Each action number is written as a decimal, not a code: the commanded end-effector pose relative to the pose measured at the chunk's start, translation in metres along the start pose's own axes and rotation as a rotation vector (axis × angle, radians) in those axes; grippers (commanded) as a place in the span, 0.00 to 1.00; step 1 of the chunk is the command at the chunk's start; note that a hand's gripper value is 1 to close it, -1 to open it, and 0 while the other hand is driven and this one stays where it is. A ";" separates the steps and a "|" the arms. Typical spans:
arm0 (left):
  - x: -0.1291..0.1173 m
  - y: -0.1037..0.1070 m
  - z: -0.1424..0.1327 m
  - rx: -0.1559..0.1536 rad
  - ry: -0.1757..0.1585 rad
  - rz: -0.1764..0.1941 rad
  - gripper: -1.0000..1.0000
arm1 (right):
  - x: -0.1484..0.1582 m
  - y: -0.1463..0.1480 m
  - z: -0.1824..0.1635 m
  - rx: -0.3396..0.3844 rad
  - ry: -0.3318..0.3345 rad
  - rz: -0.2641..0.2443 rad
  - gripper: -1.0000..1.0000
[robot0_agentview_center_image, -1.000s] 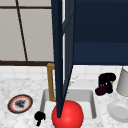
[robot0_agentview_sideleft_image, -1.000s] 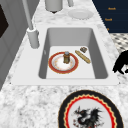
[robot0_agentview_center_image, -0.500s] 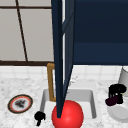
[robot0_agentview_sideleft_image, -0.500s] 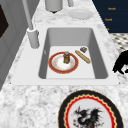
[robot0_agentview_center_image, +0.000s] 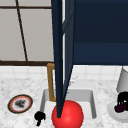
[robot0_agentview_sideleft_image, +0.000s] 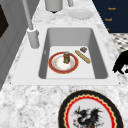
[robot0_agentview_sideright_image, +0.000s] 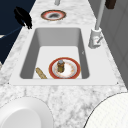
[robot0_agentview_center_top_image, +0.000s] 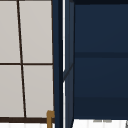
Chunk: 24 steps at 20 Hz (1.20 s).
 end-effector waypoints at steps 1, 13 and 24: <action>0.000 0.000 0.000 0.000 0.000 0.000 0.50 | -0.030 0.025 -0.013 -0.041 0.009 0.018 1.00; 0.000 0.000 0.000 0.000 0.000 0.000 0.50 | -0.062 0.098 -0.072 -0.001 0.309 -0.002 1.00; 0.000 0.000 0.000 0.000 0.000 0.000 0.50 | -0.109 0.137 -0.143 -0.014 0.333 0.059 1.00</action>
